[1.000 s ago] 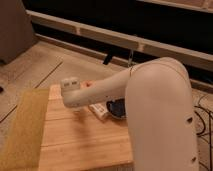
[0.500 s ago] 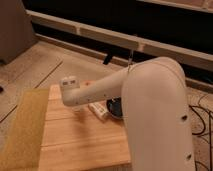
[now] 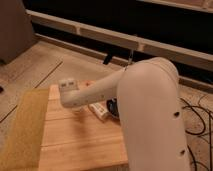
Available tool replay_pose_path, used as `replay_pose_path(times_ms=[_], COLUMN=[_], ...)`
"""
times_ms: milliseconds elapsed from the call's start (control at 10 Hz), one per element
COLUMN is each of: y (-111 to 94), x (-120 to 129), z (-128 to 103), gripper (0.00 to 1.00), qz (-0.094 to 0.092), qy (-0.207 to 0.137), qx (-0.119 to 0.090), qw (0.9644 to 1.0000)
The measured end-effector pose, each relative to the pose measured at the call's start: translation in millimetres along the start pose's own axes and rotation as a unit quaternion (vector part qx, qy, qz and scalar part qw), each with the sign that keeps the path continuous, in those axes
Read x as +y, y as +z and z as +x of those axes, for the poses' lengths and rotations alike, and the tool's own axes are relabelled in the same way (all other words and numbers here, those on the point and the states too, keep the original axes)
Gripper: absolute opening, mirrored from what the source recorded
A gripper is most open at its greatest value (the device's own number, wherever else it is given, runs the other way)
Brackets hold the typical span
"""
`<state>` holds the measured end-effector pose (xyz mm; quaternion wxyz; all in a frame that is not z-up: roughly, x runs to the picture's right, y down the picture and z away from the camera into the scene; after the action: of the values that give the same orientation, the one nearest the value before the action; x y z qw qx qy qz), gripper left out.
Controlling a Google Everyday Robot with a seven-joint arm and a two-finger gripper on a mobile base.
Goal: Place the eraser in the ceramic cup
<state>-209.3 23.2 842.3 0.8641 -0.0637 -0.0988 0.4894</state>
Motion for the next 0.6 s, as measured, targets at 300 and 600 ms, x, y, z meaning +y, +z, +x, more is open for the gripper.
replay_pose_path(times_ms=[300,600], y=[1.7,1.2], x=[-1.4,-2.9], z=[2.2,6.5], gripper=[0.0,0.03], qz=[0.006,0.009], qy=[0.0,0.005], qx=[0.006,0.011], qw=[1.0,0.9999])
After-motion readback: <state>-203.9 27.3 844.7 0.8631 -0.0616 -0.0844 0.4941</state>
